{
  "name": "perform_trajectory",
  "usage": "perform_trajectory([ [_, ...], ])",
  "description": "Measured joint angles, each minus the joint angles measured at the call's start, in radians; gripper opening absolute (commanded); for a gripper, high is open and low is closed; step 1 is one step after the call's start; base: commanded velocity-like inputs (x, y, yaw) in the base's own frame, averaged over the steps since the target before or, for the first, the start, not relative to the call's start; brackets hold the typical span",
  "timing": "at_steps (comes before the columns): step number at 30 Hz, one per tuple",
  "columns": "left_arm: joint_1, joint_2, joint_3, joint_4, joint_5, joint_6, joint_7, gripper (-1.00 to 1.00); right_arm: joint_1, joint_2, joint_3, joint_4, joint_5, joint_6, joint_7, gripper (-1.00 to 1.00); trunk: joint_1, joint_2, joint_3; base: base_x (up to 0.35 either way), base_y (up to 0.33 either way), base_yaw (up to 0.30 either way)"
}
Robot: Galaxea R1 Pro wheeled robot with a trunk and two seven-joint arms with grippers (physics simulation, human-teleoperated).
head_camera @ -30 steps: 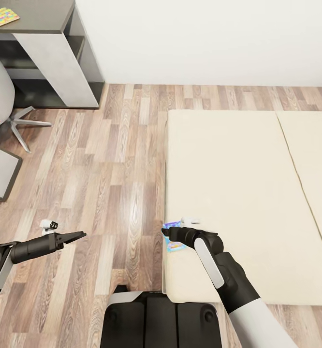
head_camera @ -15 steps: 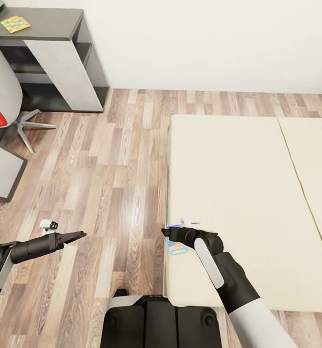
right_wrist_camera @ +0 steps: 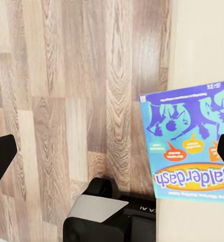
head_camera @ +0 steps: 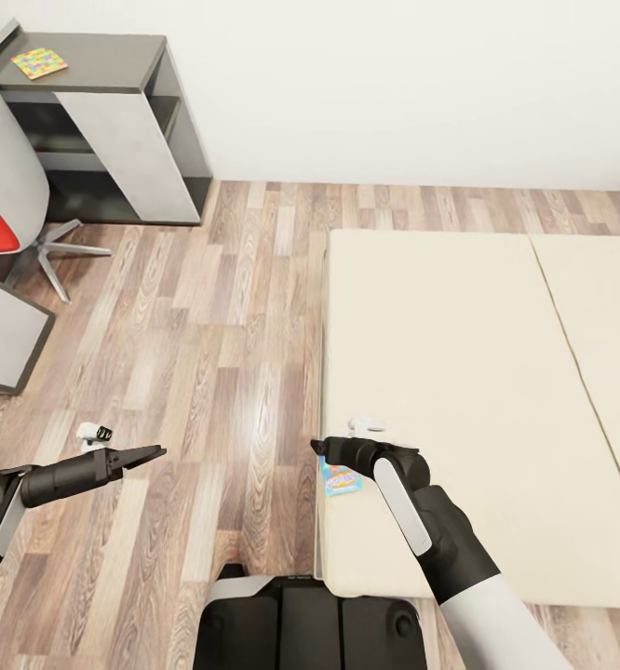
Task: Put all the toys in the child's room - the three board games (two on the bed and one on the table), the two jigsaw puzzles on the table, and the tennis ball on the table - inside the toy box on the table in the child's room.
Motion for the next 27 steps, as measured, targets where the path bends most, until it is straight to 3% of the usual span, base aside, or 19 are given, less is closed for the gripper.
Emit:
perform_trajectory([
  [27, 0.0, 0.001, 0.0, 0.0, -0.001, 0.0, 0.0, 1.0, 0.0, 0.0, 0.002, 0.002, 0.0, 0.0, -0.002, 1.0, 0.0, 0.0, 0.045, 0.0, 0.0, 0.005],
])
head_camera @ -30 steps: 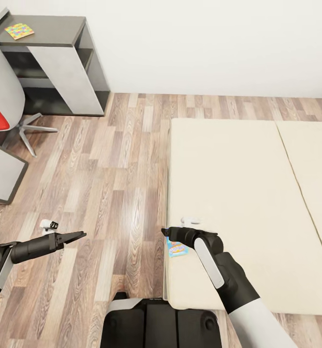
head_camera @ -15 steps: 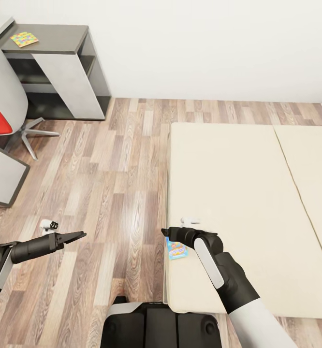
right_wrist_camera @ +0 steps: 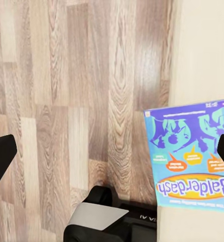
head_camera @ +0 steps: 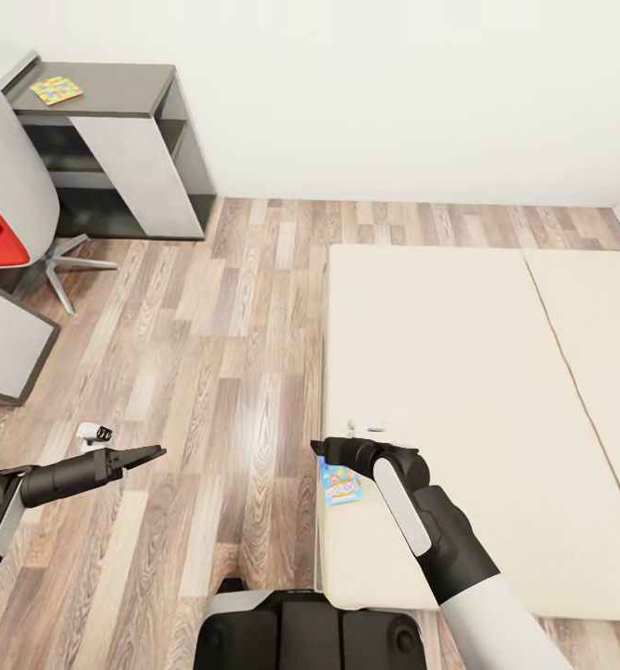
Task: Put all the toys in the child's room - the three board games (two on the bed and one on the table), the two jigsaw puzzles on the table, and the tennis ball on the table - inside the toy box on the table in the child's room.
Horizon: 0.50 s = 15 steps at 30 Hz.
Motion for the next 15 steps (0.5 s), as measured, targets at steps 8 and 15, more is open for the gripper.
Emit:
perform_trajectory([
  [8, 0.0, 0.001, 0.0, 0.0, 0.0, 0.0, 0.0, 1.0, 0.0, 0.0, 0.0, 0.0, 0.0, 0.0, 0.0, 1.0, 0.0, 0.0, 0.013, 0.0, 0.0, 0.059],
  [15, 0.0, 0.001, 0.0, 0.0, 0.0, 0.0, 0.0, 1.0, 0.0, 0.001, 0.0, 0.0, 0.0, 0.0, 0.0, 1.0, 0.0, 0.0, 0.025, 0.0, 0.0, 0.067],
])
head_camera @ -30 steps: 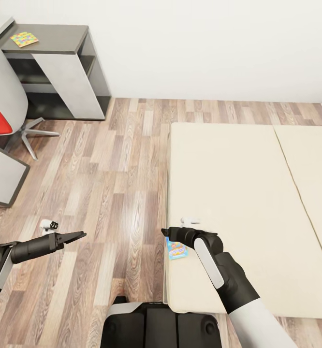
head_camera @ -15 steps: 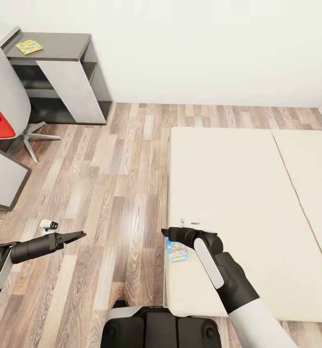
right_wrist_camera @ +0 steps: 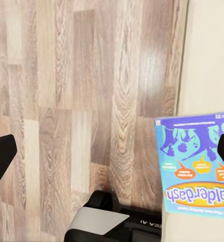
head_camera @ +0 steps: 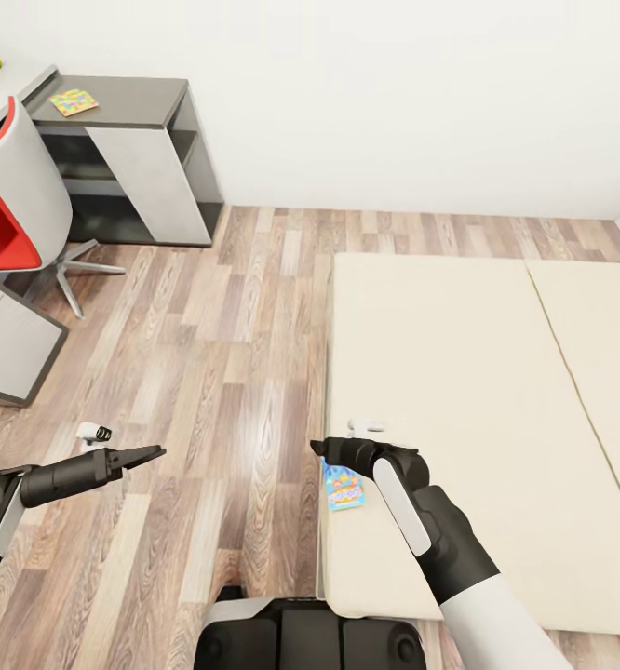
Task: Put all the toys in the child's room - the three board games (two on the bed and one on the table), the two jigsaw puzzles on the table, and the tennis ball on the table - inside the toy box on the table in the child's room.
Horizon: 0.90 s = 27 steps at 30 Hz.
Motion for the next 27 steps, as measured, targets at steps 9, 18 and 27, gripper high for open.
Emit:
perform_trajectory([
  [9, 0.0, 0.0, 0.0, 0.0, 0.0, 0.0, 0.0, 1.0, 0.0, 0.001, 0.001, 0.0, 0.0, 0.0, -0.001, 1.0, 0.0, 0.0, 0.015, 0.0, 0.0, 0.071],
  [18, 0.0, 0.0, 0.001, 0.0, 0.0, 0.0, 0.0, 1.0, 0.0, 0.001, 0.001, 0.0, 0.0, 0.0, -0.002, 1.0, 0.0, 0.0, 0.03, 0.0, 0.0, 0.072],
  [27, 0.0, 0.0, 0.001, 0.0, 0.0, 0.0, 0.0, 1.0, 0.0, 0.001, 0.001, 0.0, 0.0, -0.001, -0.001, 1.0, 0.0, 0.0, 0.045, 0.0, 0.0, 0.057],
])
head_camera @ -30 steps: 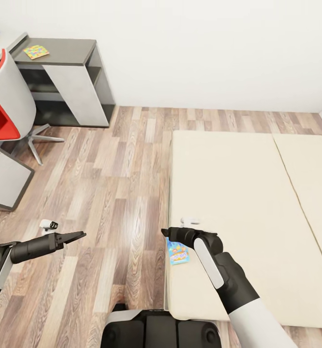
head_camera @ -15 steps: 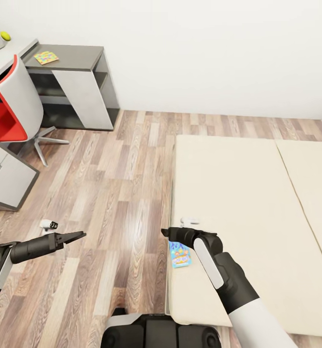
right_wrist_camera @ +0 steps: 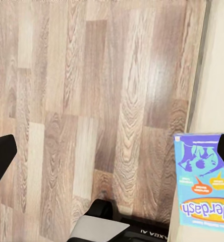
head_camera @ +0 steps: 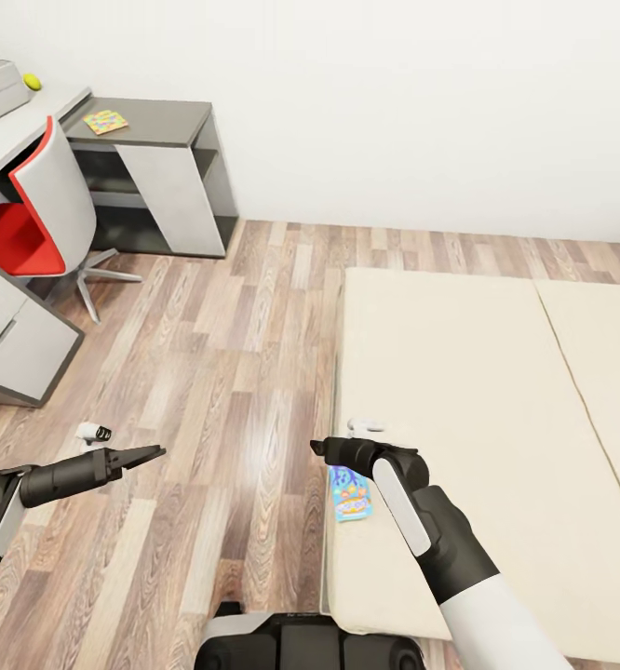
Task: Put all the toys in the child's room - the three board games (two on the bed and one on the table), the two jigsaw puzzles on the table, and the tennis ball on the table - inside the toy box on the table in the child's room.
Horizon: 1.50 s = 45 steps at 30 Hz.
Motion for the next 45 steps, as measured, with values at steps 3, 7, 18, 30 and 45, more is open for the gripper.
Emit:
perform_trajectory([
  [3, 0.0, 0.0, 0.0, 0.0, 0.0, 0.0, 0.0, 1.0, 0.0, 0.0, 0.0, 0.0, 0.0, 0.0, 0.0, 1.0, 0.0, 0.0, 0.005, 0.0, 0.0, 0.009],
  [7, 0.0, 0.0, 0.0, 0.0, 0.0, 0.0, 0.0, 1.0, 0.0, 0.0, 0.0, 0.0, 0.0, 0.0, 0.0, 1.0, 0.0, 0.0, 0.012, 0.0, 0.0, 0.002],
  [18, 0.0, 0.0, 0.0, 0.0, 0.0, 0.0, 0.0, 1.0, 0.0, 0.0, 0.0, 0.009, 0.0, -0.002, 0.0, 1.0, 0.0, 0.0, 0.03, 0.0, 0.0, -0.027],
  [30, 0.0, 0.001, 0.0, 0.0, 0.0, -0.001, 0.0, 1.0, 0.0, 0.001, 0.0, 0.012, 0.003, -0.002, 0.0, 1.0, 0.0, 0.0, 0.041, 0.0, 0.0, -0.051],
  [45, 0.0, 0.001, 0.0, 0.0, 0.0, -0.001, 0.0, 1.0, 0.0, 0.004, 0.0, 0.012, 0.002, -0.002, 0.0, 1.0, 0.0, 0.0, 0.051, 0.0, 0.0, -0.108],
])
